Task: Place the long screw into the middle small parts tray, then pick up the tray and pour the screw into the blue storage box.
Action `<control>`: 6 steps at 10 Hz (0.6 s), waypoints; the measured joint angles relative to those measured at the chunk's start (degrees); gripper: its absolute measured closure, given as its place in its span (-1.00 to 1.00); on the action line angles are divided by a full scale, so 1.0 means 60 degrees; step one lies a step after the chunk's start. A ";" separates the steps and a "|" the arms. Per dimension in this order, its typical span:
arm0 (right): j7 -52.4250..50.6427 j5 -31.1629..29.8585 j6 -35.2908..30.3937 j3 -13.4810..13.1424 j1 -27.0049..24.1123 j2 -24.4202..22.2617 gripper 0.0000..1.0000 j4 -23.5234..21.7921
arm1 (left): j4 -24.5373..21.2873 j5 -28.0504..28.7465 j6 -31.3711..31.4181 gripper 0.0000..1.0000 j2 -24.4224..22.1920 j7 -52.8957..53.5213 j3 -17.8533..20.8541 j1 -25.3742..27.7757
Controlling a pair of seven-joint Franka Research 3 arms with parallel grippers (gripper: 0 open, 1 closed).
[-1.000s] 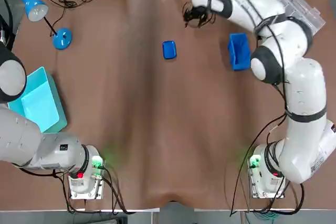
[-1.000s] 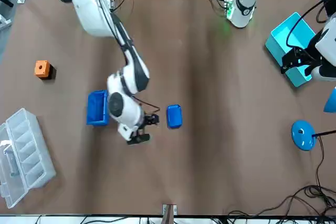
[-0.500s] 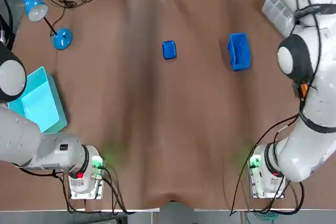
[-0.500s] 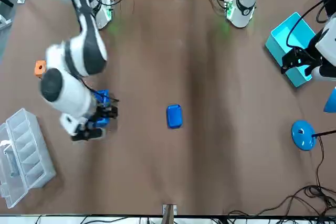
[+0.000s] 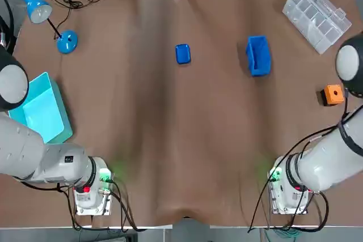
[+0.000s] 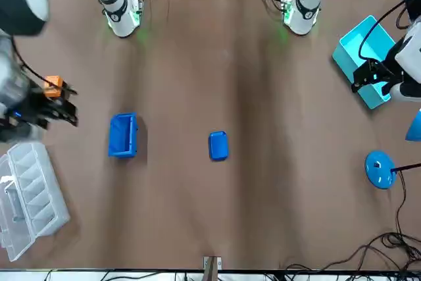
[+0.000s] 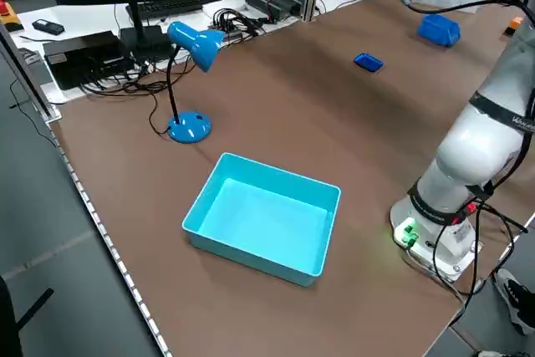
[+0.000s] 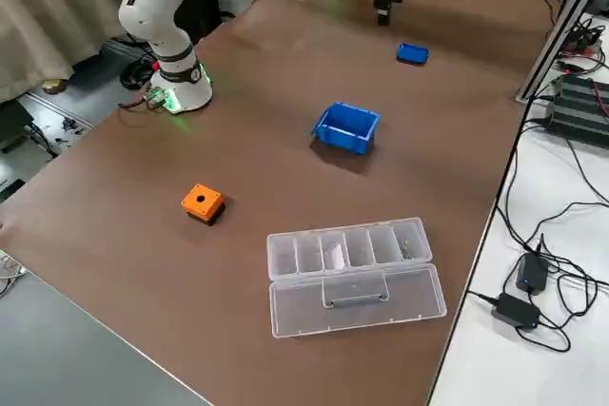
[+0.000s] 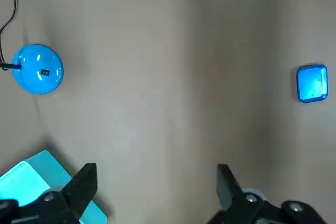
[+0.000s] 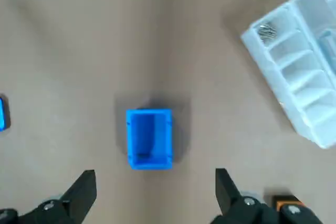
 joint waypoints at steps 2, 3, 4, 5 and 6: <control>-0.0278 -0.0101 -0.0377 0.0651 -0.1091 -0.0647 -1.00 -0.0264 | 0.0002 0.0000 0.0000 -1.00 0.0000 0.0000 0.0001 0.0003; -0.0356 -0.0114 -0.0388 0.1195 -0.1818 -0.0940 -1.00 -0.0519 | 0.0003 0.0000 0.0000 -1.00 0.0000 0.0000 0.0003 0.0010; -0.0381 -0.0122 -0.0403 0.1508 -0.2293 -0.1152 -1.00 -0.0678 | 0.0003 0.0000 0.0000 -1.00 0.0000 0.0000 0.0005 0.0015; -0.0392 -0.0139 -0.0458 0.1610 -0.2546 -0.1299 -1.00 -0.0760 | 0.0003 0.0000 0.0000 -1.00 0.0001 0.0000 0.0005 0.0013; -0.0458 -0.0242 -0.0643 0.1670 -0.2690 -0.1365 -1.00 -0.0775 | 0.0003 0.0000 0.0000 -1.00 0.0001 0.0000 0.0004 0.0016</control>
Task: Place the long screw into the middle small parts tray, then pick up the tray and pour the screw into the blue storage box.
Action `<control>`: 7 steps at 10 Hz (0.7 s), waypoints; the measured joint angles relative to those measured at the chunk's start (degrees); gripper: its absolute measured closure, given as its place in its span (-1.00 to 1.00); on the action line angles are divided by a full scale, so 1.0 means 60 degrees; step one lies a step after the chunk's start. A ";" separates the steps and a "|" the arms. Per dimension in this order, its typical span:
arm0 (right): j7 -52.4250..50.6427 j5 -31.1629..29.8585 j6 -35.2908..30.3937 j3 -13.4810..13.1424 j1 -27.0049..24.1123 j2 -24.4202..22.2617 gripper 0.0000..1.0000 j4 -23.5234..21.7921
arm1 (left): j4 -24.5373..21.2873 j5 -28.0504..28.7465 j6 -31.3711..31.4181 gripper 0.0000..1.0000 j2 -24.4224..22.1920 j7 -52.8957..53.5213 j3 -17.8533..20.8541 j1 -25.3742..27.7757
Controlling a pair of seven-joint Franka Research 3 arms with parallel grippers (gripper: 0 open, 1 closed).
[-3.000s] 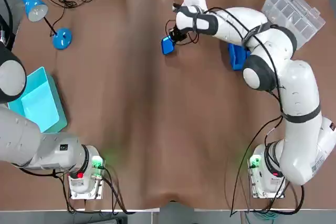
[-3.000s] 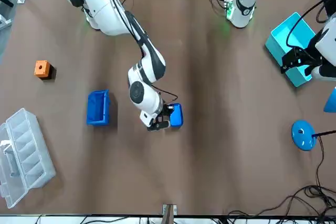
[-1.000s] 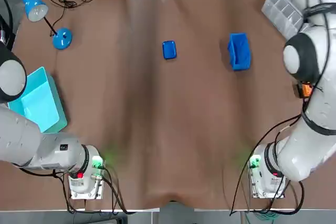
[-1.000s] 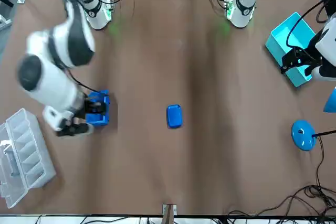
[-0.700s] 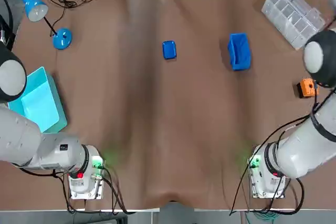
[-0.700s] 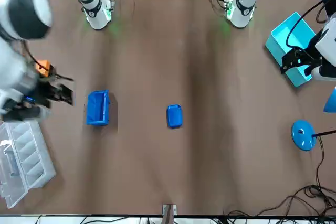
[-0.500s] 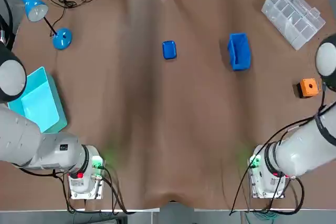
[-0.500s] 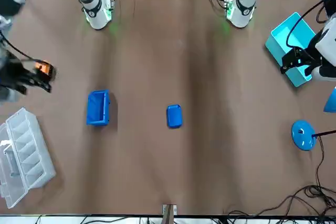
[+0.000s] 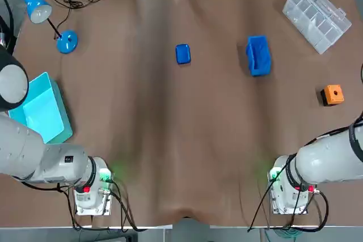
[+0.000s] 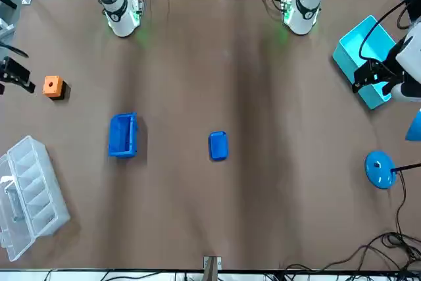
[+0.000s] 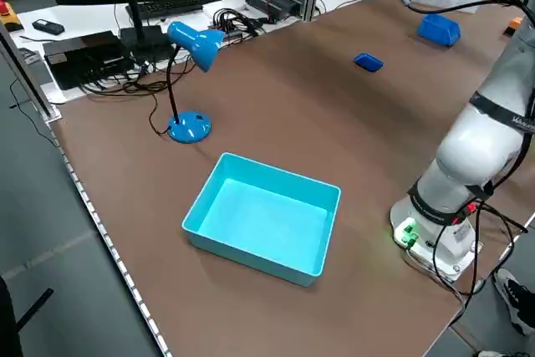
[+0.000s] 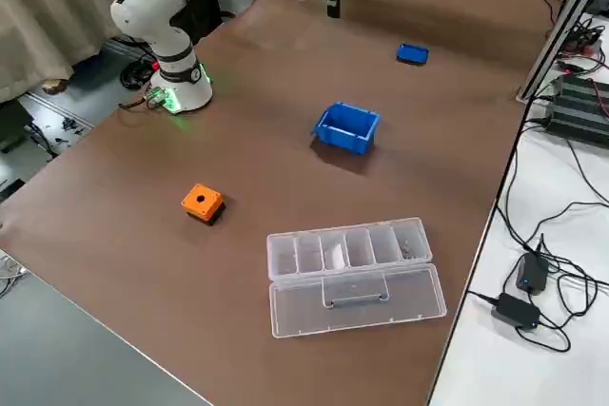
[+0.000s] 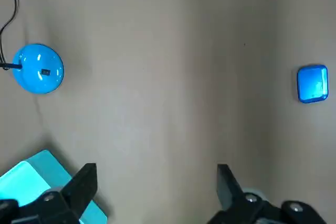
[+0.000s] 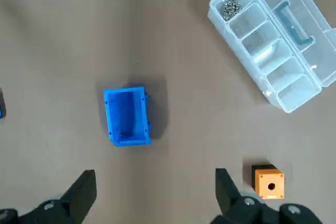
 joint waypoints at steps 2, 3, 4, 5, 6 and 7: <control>-0.0031 -0.0270 -0.0194 0.0287 -0.0058 -0.0018 -1.00 -0.0005 | 0.0000 0.0000 0.0000 -1.00 0.0000 0.0000 0.0003 0.0013; -0.0030 -0.0401 -0.0194 0.0389 -0.0056 -0.0018 -1.00 -0.0011 | 0.0000 0.0000 0.0000 -1.00 0.0000 0.0000 0.0011 0.0026; -0.0030 -0.0448 -0.0194 0.0397 -0.0059 -0.0018 -1.00 -0.0014 | 0.0000 0.0000 0.0000 -1.00 0.0000 0.0000 0.0018 0.0033; -0.0030 -0.0468 -0.0193 0.0386 -0.0067 -0.0018 -1.00 -0.0014 | 0.0000 0.0000 0.0000 -1.00 0.0000 0.0000 0.0020 0.0034; -0.0030 -0.0473 -0.0137 0.0375 -0.0077 -0.0018 -1.00 -0.0014 | 0.0000 0.0000 0.0000 -1.00 0.0000 -0.0001 0.0022 0.0035; -0.0030 -0.0473 -0.0001 0.0372 -0.0083 -0.0019 -1.00 -0.0005 | 0.0000 0.0000 0.0000 -1.00 0.0000 -0.0005 0.0023 0.0035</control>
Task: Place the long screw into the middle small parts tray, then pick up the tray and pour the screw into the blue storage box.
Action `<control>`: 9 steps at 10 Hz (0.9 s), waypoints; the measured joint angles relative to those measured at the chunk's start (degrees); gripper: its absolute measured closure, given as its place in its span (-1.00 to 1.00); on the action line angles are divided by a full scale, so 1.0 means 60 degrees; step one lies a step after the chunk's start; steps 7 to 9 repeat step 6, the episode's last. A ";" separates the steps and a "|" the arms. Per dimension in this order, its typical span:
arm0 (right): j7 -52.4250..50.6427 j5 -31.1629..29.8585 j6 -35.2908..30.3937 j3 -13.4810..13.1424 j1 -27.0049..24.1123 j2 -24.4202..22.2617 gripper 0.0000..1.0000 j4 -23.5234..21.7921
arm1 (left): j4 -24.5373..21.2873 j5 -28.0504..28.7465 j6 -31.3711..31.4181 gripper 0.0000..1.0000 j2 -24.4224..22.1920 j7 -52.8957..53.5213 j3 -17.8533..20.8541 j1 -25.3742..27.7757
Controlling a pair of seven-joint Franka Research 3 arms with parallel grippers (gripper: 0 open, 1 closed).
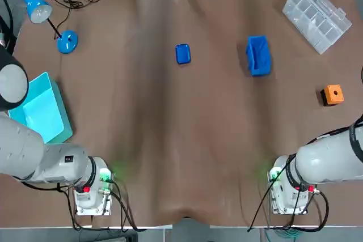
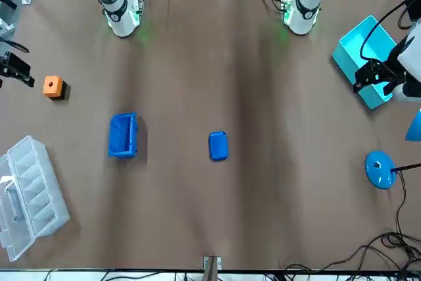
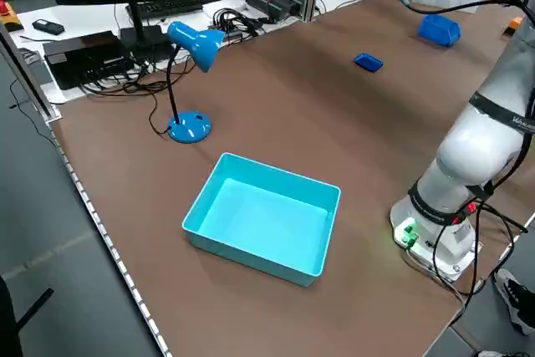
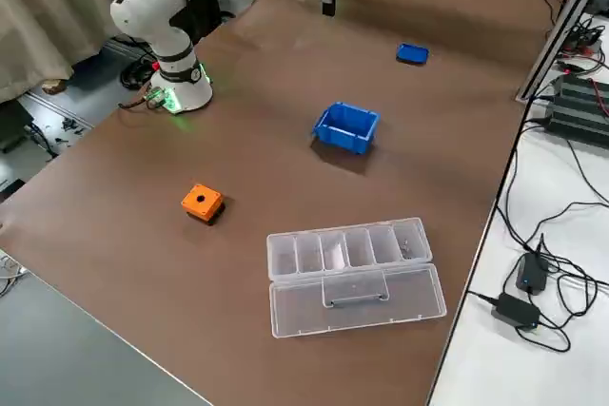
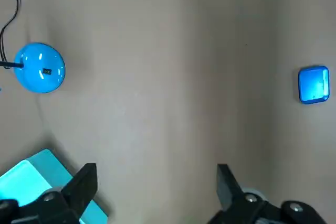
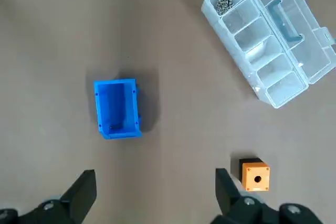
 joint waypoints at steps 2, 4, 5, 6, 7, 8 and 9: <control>0.0001 0.0001 0.0110 -0.0004 -0.0010 0.0002 -1.00 0.0011 | 0.0000 0.0000 0.0000 -1.00 0.0000 -0.0007 0.0001 0.0000; 0.0001 0.0030 0.0209 -0.0012 -0.0189 0.0002 -1.00 0.0010 | 0.0000 0.0000 0.0000 -1.00 0.0000 -0.0019 0.0012 0.0004; 0.0001 0.0033 0.0230 -0.0014 -0.0289 0.0003 -1.00 0.0010 | 0.0000 0.0000 0.0000 -1.00 0.0000 -0.0024 0.0027 0.0005; 0.0001 0.0033 0.0232 -0.0015 -0.0340 0.0011 -1.00 0.0010 | 0.0000 0.0000 0.0000 -1.00 0.0000 -0.0024 0.0032 0.0007; 0.0001 0.0033 0.0232 -0.0015 -0.0340 0.0011 -1.00 0.0010 | 0.0000 0.0000 0.0000 -1.00 0.0000 -0.0024 0.0032 0.0007; 0.0001 0.0033 0.0232 -0.0015 -0.0340 0.0011 -1.00 0.0010 | 0.0000 0.0000 0.0000 -1.00 0.0000 -0.0024 0.0032 0.0007; 0.0001 0.0033 0.0232 -0.0015 -0.0340 0.0011 -1.00 0.0010 | 0.0000 0.0000 0.0000 -1.00 0.0000 -0.0024 0.0032 0.0007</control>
